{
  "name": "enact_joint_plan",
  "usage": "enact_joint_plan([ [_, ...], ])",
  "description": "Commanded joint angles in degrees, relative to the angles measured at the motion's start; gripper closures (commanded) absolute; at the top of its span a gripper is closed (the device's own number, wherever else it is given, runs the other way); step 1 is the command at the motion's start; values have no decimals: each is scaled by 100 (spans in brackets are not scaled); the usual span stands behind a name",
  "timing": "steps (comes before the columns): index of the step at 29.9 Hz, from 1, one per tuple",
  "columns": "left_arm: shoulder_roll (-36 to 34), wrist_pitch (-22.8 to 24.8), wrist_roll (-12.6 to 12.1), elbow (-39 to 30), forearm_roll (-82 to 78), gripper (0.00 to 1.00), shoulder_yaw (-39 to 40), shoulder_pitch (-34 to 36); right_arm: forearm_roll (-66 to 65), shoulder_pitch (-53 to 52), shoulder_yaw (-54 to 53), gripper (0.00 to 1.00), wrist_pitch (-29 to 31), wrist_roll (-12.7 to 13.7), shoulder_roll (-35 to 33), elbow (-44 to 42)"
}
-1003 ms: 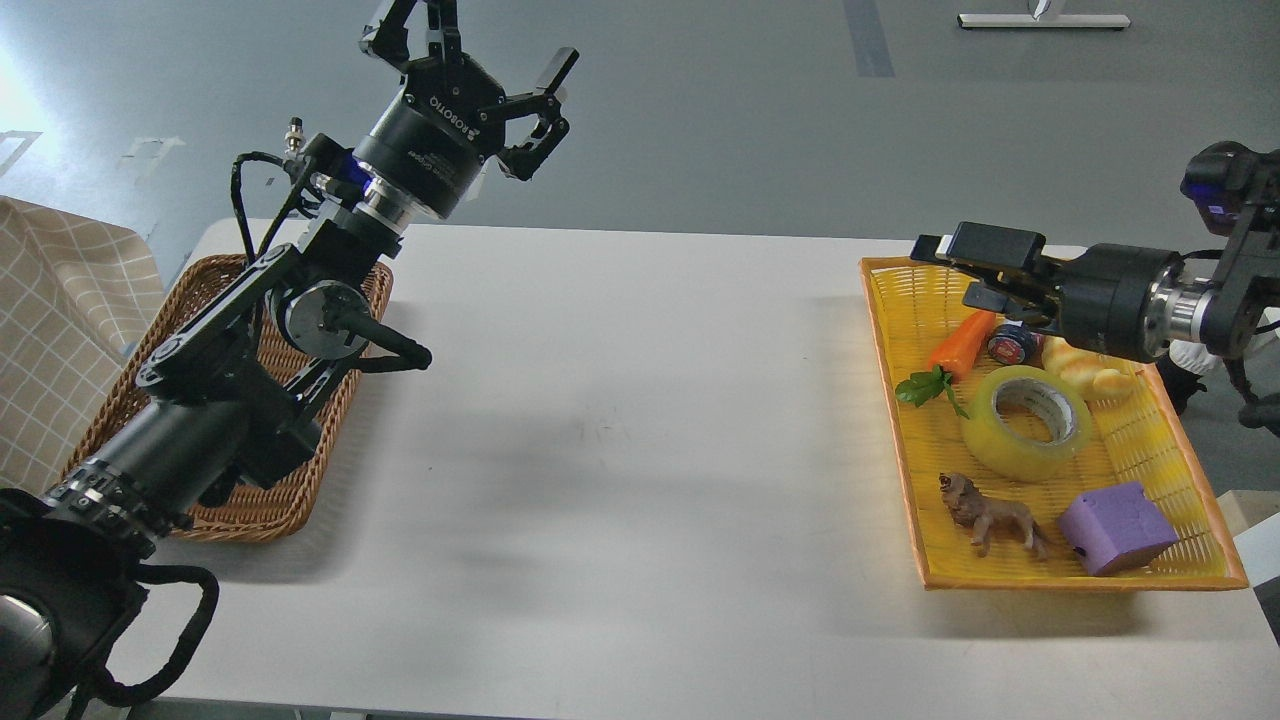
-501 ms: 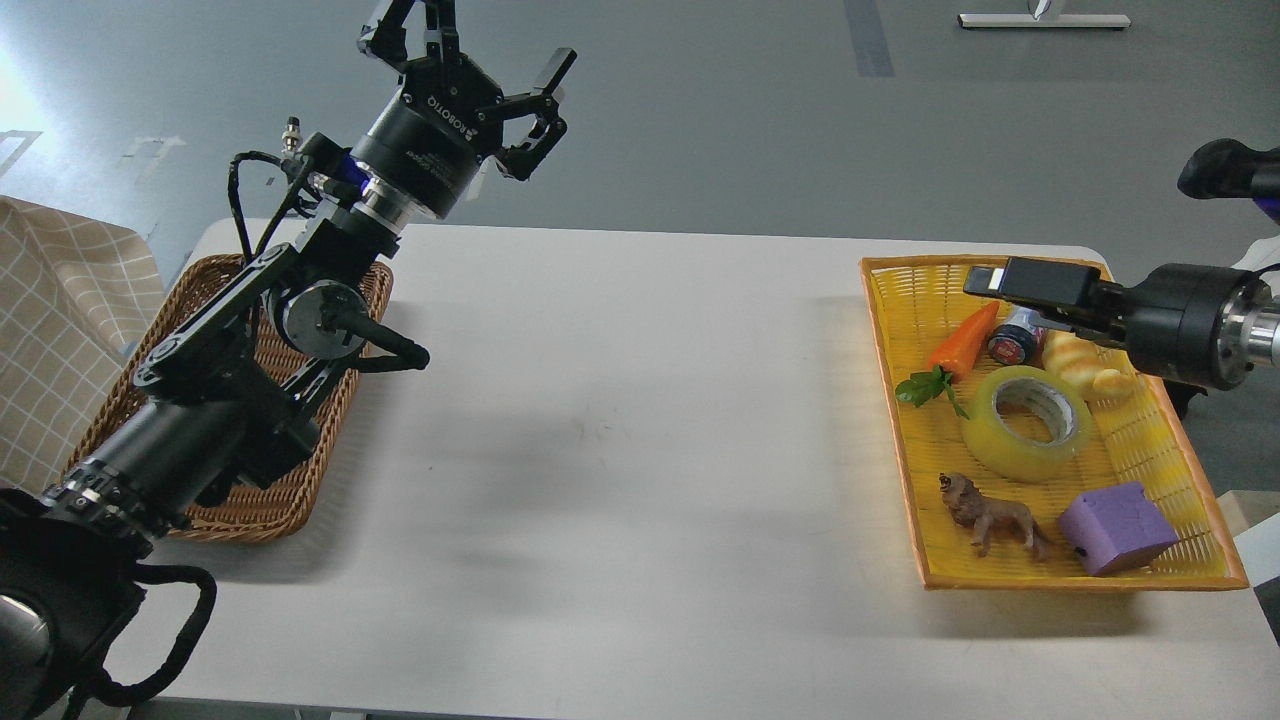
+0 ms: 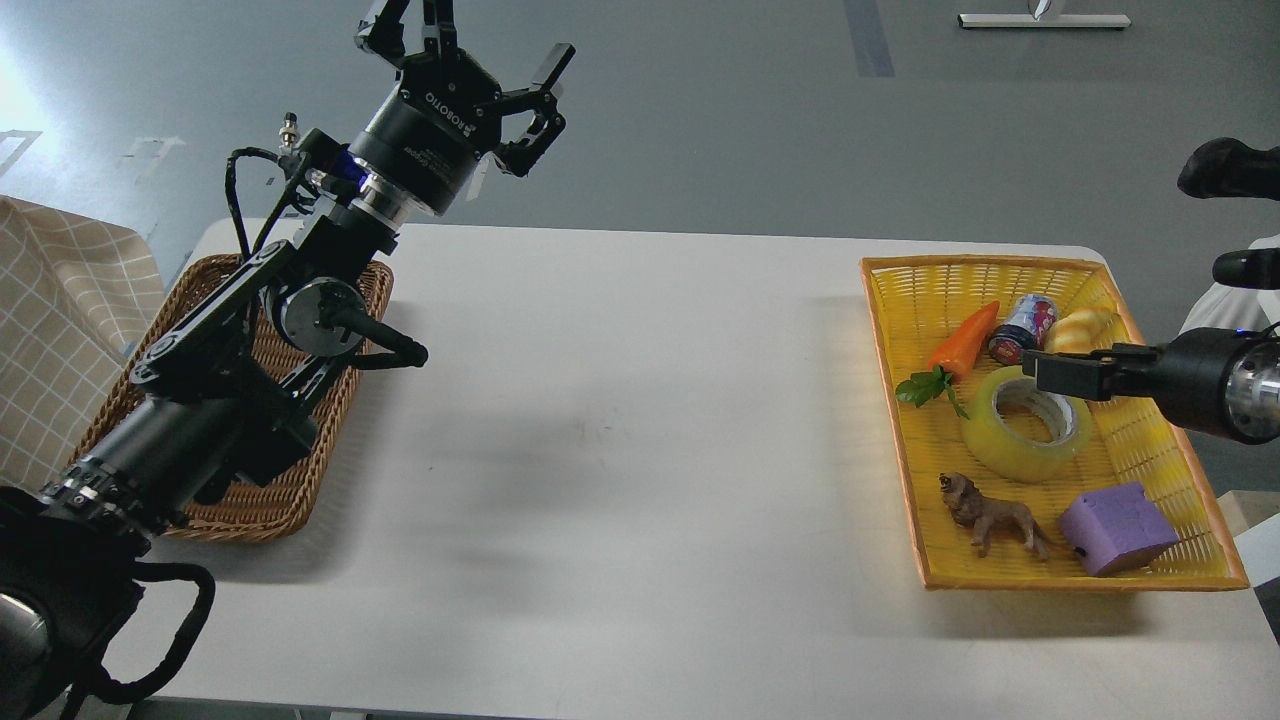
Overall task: Place and transfer tape with both arms
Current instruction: 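Reach the right gripper into the yellow tray toward the yellow tape roll, then hook the tape roll's hole with the right gripper and lift it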
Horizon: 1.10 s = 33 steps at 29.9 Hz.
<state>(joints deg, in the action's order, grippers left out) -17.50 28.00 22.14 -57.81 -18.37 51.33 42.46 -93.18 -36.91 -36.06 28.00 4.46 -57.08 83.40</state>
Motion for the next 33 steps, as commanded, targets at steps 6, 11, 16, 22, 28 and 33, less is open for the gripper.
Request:
enact_joint_plan([
  [6,44,0,1,7,0,2,0,-1,-332,149,-6,3,0,2,364,-1140],
  [11,71,0,1,6,0,2,0,-1,-332,158,-6,6,-23,2,523,-1238],
  [16,45,0,1,-2,0,2,0,-10,-332,166,2,12,-23,2,672,-1256],
  [22,18,0,1,-2,0,2,0,-27,-534,210,29,17,-32,2,962,-1475],
  [28,1,0,1,6,0,2,0,-36,-622,228,46,17,-32,2,1059,-1599],
  [33,1,0,1,-2,0,2,0,-36,-622,228,46,23,-32,2,1182,-1791],
])
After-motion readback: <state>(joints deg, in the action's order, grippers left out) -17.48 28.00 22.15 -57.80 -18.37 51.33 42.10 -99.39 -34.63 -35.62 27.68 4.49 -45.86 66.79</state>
